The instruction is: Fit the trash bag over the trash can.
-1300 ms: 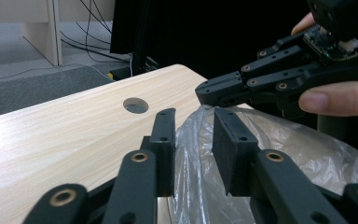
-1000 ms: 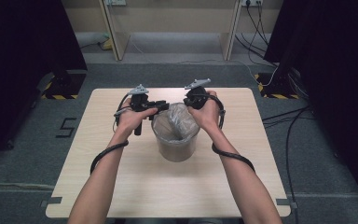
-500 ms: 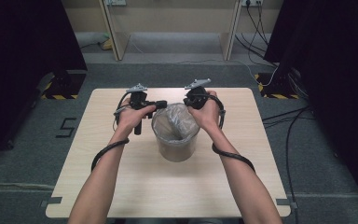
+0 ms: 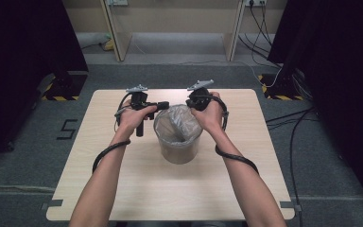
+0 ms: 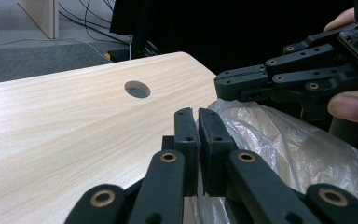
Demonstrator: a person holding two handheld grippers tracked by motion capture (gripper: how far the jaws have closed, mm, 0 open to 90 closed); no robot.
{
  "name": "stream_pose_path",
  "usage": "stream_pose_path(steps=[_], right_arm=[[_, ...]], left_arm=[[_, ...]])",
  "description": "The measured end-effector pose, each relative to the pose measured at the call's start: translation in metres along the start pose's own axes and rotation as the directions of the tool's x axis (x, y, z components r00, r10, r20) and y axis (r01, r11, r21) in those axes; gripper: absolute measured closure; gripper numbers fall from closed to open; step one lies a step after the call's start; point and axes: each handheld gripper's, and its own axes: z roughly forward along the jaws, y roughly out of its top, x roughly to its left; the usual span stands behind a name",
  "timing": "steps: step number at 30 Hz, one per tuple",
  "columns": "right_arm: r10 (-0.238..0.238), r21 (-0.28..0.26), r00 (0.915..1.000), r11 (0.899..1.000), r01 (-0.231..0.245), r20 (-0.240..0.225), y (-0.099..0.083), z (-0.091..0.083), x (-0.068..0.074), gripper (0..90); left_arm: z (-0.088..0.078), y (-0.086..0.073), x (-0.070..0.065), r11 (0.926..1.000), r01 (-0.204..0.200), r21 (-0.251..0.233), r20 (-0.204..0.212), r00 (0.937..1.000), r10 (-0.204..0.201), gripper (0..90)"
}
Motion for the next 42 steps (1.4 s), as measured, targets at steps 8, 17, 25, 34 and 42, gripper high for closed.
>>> stream_pose_path(steps=[8, 17, 25, 34, 42], right_arm=[[-0.011, 0.002, 0.9999, 1.0, 0.011, 0.005, 0.0, 0.0, 0.0, 90.0], [-0.009, 0.003, 0.9999, 1.0, 0.009, 0.006, 0.0, 0.0, 0.0, 90.0], [-0.013, 0.008, 0.9999, 1.0, 0.012, 0.01, -0.001, 0.001, 0.0, 90.0], [-0.012, 0.007, 0.9999, 1.0, 0.012, 0.006, -0.001, 0.001, -0.001, 90.0], [-0.014, 0.009, 0.9999, 1.0, 0.014, 0.005, -0.001, 0.001, -0.001, 90.0]], left_arm=[[0.0, -0.002, -0.001, 0.9998, -0.009, -0.017, -0.011, 0.9999, 0.009, 86.7], [-0.003, 0.002, -0.004, 0.9989, -0.034, -0.032, -0.003, 0.9994, 0.034, 87.4], [-0.003, 0.002, -0.001, 0.9993, -0.034, -0.015, -0.03, 0.999, 0.033, 90.0], [-0.001, 0.001, 0.004, 1.0, 0.001, 0.002, -0.051, 0.9987, -0.001, 90.0], [0.001, -0.006, 0.012, 0.9973, 0.047, 0.056, -0.058, 0.9974, -0.043, 90.0]])
